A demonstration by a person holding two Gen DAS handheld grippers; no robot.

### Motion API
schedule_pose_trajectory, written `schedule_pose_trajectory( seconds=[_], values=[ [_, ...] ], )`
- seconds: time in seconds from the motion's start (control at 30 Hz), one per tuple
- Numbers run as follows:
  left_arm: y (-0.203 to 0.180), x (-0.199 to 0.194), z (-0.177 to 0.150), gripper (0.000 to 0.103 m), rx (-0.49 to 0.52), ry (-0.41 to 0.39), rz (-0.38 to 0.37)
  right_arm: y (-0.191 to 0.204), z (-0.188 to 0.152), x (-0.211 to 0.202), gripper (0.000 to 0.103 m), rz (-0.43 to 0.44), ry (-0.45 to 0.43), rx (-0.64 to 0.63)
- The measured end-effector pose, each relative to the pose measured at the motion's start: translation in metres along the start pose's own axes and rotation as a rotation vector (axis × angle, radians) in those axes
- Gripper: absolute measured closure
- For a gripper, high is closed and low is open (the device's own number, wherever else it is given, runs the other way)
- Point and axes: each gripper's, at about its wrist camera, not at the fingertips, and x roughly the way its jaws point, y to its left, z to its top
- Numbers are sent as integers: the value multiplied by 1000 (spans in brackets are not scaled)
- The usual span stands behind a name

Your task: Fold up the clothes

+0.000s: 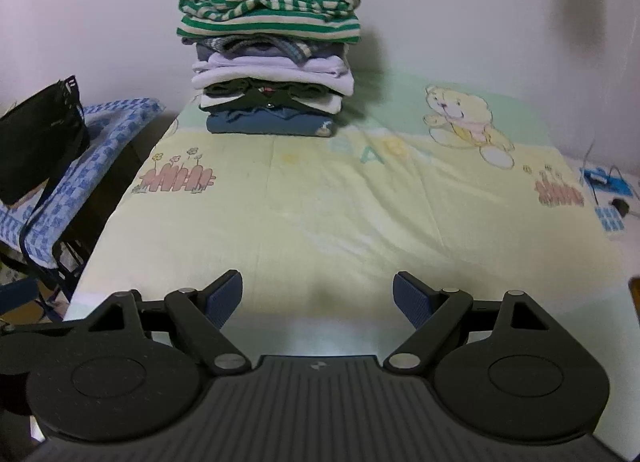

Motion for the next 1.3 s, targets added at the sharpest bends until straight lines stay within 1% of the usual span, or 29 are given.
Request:
schedule_pose_trajectory(
  seconds=[0.07, 0.13, 0.3, 0.43, 0.5, 0.63, 0.83, 0.97, 1.1, 1.2, 1.3],
  values=[
    [-1, 0, -1, 0, -26, -8, 32, -1, 2, 0, 18, 12, -4, -17],
    [0, -2, 0, 0, -51, -35, 90, -4, 3, 1, 18, 25, -12, -25],
    [-1, -7, 8, 0, -36, -78, 119, -13, 6, 2, 18, 31, -25, -23],
    [-4, -9, 8, 0, -62, -93, 43, -20, 6, 4, 18, 37, -16, -2],
    [-9, -10, 8, 0, -45, -120, 23, -22, 5, 5, 18, 31, -14, -6],
    [-17, -14, 9, 0, -7, -166, 29, -28, 5, 8, 18, 18, -6, 13],
    [-13, -3, 9, 0, -26, -123, 16, -32, 5, 10, 18, 4, 0, 34],
    [-12, 3, 7, 0, -22, -100, 38, -31, 6, 11, 18, 6, 0, 37],
    [-12, 8, 9, 0, -8, -53, 20, -29, 6, 13, 18, 8, 5, 26],
    [-7, 10, 8, 0, -46, -31, -24, -27, 6, 12, 18, 7, 6, 24],
    [-4, 15, 7, 0, -75, 0, -46, -27, 7, 13, 18, 1, 10, 24]
  ],
)
